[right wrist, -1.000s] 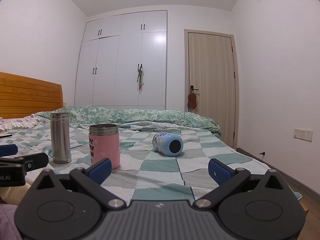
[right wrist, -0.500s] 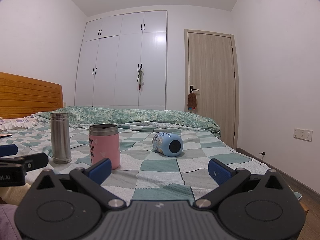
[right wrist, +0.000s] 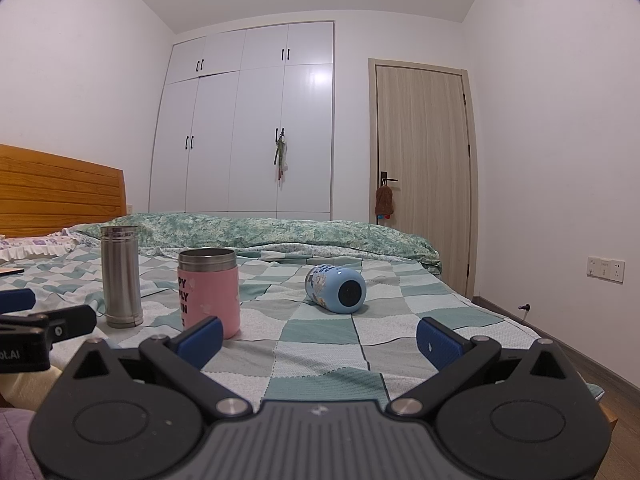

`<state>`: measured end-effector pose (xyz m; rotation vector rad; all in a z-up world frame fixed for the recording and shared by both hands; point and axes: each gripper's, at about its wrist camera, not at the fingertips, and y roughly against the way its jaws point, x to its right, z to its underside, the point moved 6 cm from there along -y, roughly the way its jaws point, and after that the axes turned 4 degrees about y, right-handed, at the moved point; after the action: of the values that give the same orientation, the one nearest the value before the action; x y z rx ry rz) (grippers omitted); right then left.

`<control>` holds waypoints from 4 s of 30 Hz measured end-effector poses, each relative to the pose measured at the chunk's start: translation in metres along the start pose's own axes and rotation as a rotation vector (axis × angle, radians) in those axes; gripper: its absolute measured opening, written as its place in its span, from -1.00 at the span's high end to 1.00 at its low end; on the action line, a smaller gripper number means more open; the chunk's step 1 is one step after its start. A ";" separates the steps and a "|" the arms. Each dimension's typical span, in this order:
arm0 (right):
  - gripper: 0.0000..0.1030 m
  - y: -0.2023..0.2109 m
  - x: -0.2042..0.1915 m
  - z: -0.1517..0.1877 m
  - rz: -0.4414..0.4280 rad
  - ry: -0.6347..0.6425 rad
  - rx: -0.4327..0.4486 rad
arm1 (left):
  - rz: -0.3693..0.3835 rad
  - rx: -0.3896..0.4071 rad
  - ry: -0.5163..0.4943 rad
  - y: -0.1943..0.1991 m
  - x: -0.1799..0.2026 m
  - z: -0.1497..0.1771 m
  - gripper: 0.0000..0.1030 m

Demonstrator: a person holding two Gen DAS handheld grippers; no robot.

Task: Flip cup upright
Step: 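Move the right tool toward the light-blue cup lying on its side, then grasp the light-blue cup body with the left tool while the right tool steadies its base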

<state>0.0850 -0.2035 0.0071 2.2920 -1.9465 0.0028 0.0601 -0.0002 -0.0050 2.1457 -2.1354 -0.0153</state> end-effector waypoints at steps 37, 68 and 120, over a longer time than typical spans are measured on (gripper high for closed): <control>-1.00 -0.175 0.129 -0.075 -0.095 0.077 -0.233 | 0.132 -0.221 -0.115 -0.202 0.142 -0.094 -1.00; -1.00 -0.456 0.176 -0.038 -0.472 0.336 -0.489 | -0.216 -0.876 0.074 -0.505 0.155 -0.038 -1.00; -0.98 -0.294 0.157 -0.086 -0.433 0.428 -0.446 | 0.134 -0.855 0.005 -0.348 0.196 -0.086 -0.67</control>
<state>0.4075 -0.3029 0.0769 2.1327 -1.0955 0.0125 0.4159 -0.1887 0.0641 1.4869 -1.7719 -0.7543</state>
